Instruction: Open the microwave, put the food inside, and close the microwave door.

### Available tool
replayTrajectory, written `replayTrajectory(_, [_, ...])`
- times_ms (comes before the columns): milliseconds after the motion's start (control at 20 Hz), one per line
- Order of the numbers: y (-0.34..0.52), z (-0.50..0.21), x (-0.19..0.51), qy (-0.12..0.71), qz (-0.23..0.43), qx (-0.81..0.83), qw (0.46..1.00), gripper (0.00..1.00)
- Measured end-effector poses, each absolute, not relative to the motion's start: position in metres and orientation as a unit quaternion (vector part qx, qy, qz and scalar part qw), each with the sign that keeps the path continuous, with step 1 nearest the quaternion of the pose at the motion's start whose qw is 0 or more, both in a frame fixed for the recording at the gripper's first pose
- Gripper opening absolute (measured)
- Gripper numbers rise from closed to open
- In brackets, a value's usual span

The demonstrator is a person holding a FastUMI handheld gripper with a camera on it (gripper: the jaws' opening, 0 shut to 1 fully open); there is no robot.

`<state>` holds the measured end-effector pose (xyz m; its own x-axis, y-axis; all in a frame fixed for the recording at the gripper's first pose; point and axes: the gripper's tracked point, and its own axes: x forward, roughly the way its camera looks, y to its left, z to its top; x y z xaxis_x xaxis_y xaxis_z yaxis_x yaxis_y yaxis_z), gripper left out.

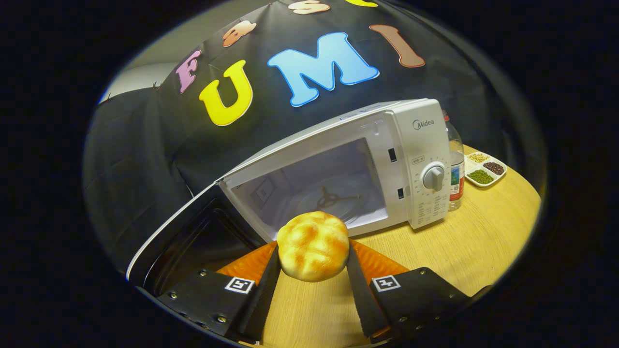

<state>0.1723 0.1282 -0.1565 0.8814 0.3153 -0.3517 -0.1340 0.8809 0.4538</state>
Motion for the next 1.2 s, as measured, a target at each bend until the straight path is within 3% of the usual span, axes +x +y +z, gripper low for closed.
replayTrajectory(400, [0.157, -0.183, 0.237, 0.218, 0.127, 0.281, 0.926, 0.74])
replayTrajectory(950, [0.168, -0.222, 0.303, 0.217, 0.079, 0.300, 0.926, 0.74])
replayTrajectory(1100, [0.168, -0.221, 0.308, 0.203, 0.064, 0.286, 0.934, 0.82])
replayTrajectory(1200, [0.168, -0.216, 0.310, 0.194, 0.061, 0.278, 0.939, 0.94])
